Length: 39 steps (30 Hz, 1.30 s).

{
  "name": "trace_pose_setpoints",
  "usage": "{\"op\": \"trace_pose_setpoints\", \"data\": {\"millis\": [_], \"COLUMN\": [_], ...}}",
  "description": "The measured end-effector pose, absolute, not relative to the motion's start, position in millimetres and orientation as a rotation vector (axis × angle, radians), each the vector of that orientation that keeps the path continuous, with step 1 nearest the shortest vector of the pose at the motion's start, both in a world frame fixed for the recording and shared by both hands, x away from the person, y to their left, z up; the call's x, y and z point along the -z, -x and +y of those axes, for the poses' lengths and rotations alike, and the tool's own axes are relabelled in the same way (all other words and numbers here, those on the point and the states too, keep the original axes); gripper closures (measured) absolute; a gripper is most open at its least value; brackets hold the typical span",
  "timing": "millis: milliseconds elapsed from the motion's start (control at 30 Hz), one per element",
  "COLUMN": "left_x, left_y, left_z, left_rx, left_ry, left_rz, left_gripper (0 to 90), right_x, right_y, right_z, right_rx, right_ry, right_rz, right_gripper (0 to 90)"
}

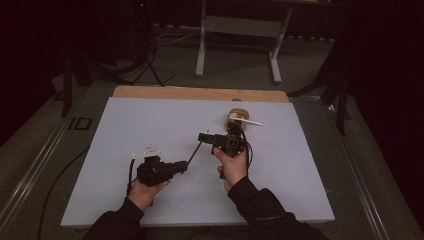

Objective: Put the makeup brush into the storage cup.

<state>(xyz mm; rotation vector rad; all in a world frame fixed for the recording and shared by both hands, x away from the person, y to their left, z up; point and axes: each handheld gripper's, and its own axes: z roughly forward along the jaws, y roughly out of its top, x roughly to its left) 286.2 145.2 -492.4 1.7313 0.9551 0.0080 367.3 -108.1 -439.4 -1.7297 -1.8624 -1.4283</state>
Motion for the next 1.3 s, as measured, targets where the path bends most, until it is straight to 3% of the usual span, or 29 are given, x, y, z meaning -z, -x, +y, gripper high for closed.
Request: {"op": "trace_pose_setpoints", "data": {"millis": [233,333,667,767,1300], "left_x": [494,494,494,490,492], "left_y": [-287,-287,-286,-285,-286], "left_z": [144,143,139,138,136], "left_rx": [0.019,0.020,0.023,-0.005,0.016], "left_ry": [-1.742,-1.743,-1.745,-1.743,-1.750], "left_rz": [0.957,0.953,0.939,0.931,0.977], "left_gripper": [85.2,85.2,83.7,69.0,42.8], "right_x": [442,443,438,437,426], "right_y": [-370,-369,-366,-367,-368], "right_z": [-110,-109,-105,-105,-110], "right_rx": [1.428,1.413,1.437,1.446,1.498], "right_ry": [1.709,1.725,1.684,1.680,1.551], "right_rz": [-1.804,-1.823,-1.870,-1.897,-2.158], "right_gripper": [71.6,82.5,85.0,85.0,85.4]}}
